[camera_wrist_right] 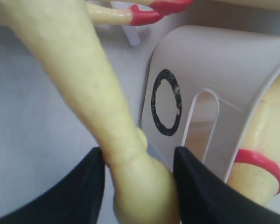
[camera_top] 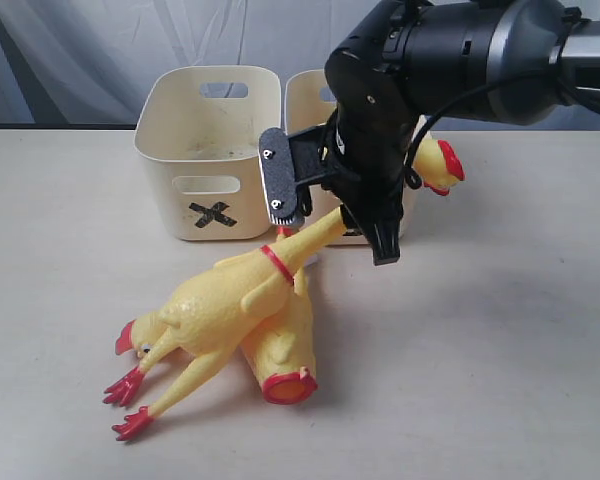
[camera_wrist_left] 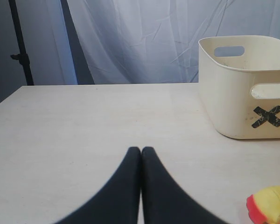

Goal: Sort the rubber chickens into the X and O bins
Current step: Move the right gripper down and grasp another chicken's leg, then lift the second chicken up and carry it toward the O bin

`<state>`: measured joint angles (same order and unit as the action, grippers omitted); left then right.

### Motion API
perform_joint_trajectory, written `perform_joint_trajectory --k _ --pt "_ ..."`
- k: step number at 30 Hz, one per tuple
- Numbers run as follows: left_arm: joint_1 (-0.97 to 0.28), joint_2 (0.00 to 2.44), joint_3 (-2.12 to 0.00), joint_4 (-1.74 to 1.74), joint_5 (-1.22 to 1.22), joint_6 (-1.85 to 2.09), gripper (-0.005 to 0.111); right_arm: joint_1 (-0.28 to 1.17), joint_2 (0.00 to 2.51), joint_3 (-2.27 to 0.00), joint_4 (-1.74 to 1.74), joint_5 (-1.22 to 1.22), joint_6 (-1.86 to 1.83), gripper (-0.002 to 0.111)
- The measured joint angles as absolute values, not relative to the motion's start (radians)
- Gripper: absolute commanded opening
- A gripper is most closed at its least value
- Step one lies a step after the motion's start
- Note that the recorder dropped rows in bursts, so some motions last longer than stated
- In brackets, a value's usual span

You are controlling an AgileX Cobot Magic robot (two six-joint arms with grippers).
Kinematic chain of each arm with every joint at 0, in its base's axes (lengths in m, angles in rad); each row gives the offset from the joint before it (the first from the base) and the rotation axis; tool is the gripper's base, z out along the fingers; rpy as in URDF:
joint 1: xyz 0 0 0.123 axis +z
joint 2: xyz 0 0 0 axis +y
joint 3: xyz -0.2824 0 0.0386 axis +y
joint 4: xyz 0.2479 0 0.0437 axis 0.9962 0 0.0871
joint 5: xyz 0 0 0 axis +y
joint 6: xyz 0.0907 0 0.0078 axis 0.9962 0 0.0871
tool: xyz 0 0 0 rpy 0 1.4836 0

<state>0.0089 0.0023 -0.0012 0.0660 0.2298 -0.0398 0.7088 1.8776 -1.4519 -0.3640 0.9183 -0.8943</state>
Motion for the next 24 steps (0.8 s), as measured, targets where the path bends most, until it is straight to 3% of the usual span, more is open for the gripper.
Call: perform_joint_trajectory --k 20,24 --pt "0.009 0.002 -0.001 0.066 0.23 -0.04 0.0 0.711 1.878 -1.452 -0.384 1.049 -0.89 0.028" --pt "0.009 0.002 -0.001 0.066 0.23 -0.04 0.0 0.711 1.878 -1.452 -0.384 1.064 -0.887 0.015"
